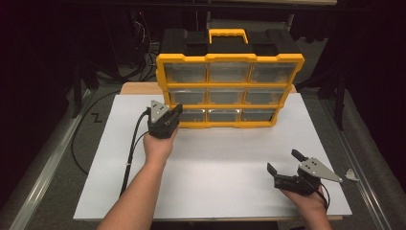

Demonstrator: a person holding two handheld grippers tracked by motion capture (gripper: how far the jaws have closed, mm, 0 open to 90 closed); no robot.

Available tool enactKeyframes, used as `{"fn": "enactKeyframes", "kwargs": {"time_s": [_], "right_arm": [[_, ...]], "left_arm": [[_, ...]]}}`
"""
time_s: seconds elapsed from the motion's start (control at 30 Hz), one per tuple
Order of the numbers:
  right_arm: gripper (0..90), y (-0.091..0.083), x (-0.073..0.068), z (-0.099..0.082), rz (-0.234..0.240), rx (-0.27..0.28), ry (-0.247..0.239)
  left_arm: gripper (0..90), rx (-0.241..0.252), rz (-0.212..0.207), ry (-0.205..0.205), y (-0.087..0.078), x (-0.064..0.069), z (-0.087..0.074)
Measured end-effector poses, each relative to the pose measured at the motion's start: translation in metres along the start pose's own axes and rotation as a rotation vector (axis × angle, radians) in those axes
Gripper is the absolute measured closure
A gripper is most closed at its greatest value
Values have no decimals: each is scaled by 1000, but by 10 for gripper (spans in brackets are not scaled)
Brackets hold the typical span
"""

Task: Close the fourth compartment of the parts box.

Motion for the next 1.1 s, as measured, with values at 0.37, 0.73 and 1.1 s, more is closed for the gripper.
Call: {"fn": "enactKeyframes", "kwargs": {"time_s": [0.37,0.73,1.1], "right_arm": [[12,2,-3,-2,4,-9,-6],[13,1,-4,-2,3,-10,-8],[15,2,-4,-3,0,-17,-13]], "left_arm": [[897,-28,-48,12,-36,-1,-42],[896,-75,-54,18,-90,-16,-84],[887,-45,42,26,-153,-54,-101]]}}
Point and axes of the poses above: each handheld gripper's, and its own axes: y roughly forward along the jaws, z roughly out of its top, x roughly to its right, the point moved 9 cm from there along y, roughly forward along the jaws, and after that the axes turned 2 degrees about -z, right-handed, at the moved point
